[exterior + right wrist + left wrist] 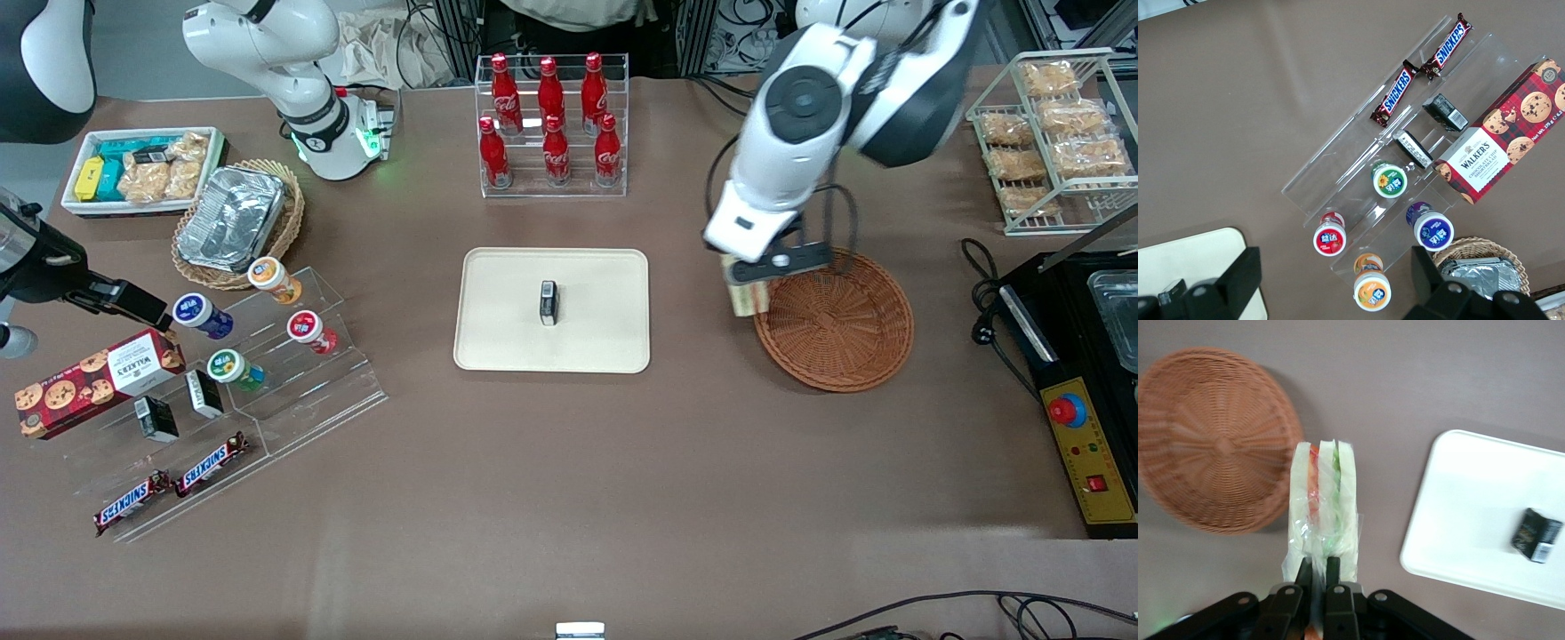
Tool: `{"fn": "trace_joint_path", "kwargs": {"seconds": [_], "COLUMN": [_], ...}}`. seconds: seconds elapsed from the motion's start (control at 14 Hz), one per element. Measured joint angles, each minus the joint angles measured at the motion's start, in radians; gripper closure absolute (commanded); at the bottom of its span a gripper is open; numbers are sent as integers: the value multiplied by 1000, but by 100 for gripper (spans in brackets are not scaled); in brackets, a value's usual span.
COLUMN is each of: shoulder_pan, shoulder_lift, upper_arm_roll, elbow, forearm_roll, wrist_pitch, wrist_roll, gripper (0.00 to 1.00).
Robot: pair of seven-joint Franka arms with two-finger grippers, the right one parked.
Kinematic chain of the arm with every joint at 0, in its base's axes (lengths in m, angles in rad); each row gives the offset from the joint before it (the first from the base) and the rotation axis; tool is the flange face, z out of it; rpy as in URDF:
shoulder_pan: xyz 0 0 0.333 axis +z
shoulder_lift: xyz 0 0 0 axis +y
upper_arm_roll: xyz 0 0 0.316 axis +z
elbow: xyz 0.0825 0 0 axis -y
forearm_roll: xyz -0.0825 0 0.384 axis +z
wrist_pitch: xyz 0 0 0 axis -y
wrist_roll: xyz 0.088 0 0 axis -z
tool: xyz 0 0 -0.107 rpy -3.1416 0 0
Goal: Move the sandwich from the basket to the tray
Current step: 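Lift the sandwich and carry it over to the cream tray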
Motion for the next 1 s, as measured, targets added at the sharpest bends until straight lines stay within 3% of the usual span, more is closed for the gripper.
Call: {"fn": "trace_joint_path", "kwargs": {"seconds": [0.36, 0.57, 1.0], "shoulder_pan": [-126, -199, -251], "shoulder_lift": [112, 182, 340], "upper_arm_roll": [-20, -20, -8], "elbow": [7, 8, 7], "forearm_roll": [42, 127, 225], "wrist_pitch": [130, 192, 401], "wrist_roll": [-108, -187, -261], "gripper": [100, 100, 100]}}
